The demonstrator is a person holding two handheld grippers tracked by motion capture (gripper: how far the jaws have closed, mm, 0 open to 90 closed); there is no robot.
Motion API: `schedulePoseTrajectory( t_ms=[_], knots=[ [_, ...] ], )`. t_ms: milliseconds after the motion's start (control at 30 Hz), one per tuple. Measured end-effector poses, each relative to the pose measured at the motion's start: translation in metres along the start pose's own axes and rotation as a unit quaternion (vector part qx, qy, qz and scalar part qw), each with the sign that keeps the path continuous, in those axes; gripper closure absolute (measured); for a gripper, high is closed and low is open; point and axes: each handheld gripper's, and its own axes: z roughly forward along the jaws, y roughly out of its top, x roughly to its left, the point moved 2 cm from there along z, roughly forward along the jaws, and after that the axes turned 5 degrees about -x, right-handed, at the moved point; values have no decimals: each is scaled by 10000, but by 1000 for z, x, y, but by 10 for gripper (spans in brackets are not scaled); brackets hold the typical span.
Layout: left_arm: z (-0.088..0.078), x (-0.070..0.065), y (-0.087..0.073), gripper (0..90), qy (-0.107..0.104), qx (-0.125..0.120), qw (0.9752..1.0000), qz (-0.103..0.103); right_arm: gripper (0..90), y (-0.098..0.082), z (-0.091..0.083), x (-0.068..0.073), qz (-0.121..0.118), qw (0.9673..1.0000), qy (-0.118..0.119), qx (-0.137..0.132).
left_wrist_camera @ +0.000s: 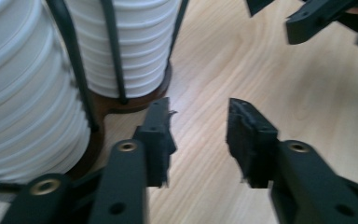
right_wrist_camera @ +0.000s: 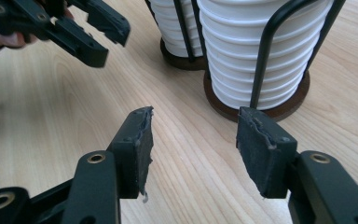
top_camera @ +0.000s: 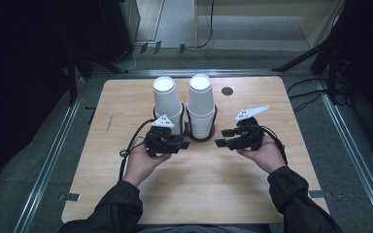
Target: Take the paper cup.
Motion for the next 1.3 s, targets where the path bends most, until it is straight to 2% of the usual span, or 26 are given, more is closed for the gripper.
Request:
schedulePoseTrajectory(
  t_ms=[100,133,300,367,433,633,700,733,767,833,900,967,1000,1067,1100,1133,1300],
  knots=[
    [-1,1,2,685,2,-84,10000,-27,459,0,0,1,-44,10000,-4,29],
    [1,3,5,698,-9,-92,9999,-141,453,2,0,0,-16,10000,-2,64],
    [8,5,10,769,23,-65,9999,-109,433,11,-5,-1,18,10000,-53,1],
    [11,3,14,817,94,-25,10000,-21,373,20,-9,-1,-93,9998,-191,-33],
    [12,3,18,894,153,8,9999,-75,356,25,-11,-1,-150,9996,-258,-5],
    [14,2,29,897,234,-109,9995,-159,351,42,-16,-3,-174,9994,-299,-48],
    [17,1,35,898,344,-111,9993,-96,336,48,-17,-5,-233,9992,-307,-49],
    [20,0,40,897,467,-91,9989,-42,324,55,-16,-7,-374,9986,-365,35],
    [20,0,40,898,467,-91,9989,-42,324,55,-16,-7,-374,9986,-365,35],
    [24,0,45,898,494,-108,9985,-221,323,66,-15,-11,-380,9989,-282,27],
    [25,0,47,898,521,-101,9983,-246,319,70,-15,-12,-370,9990,-243,-2],
    [28,1,51,898,668,-83,9972,-322,291,82,-16,-14,-384,9989,-243,-107],
    [28,1,51,898,668,-83,9972,-322,280,86,-15,-14,-381,9989,-254,-108],
    [30,1,54,898,710,-167,9965,-409,253,95,-14,-15,-405,9988,-242,-107],
    [30,1,54,898,710,-167,9965,-409,253,95,-14,-15,-405,9988,-242,-107],
    [31,0,56,898,849,-170,9956,-348,230,103,-12,-15,-435,9987,-225,-100],
    [32,1,55,898,889,-163,9950,-422,185,117,-8,-17,-456,9988,-139,-86]
  ],
)
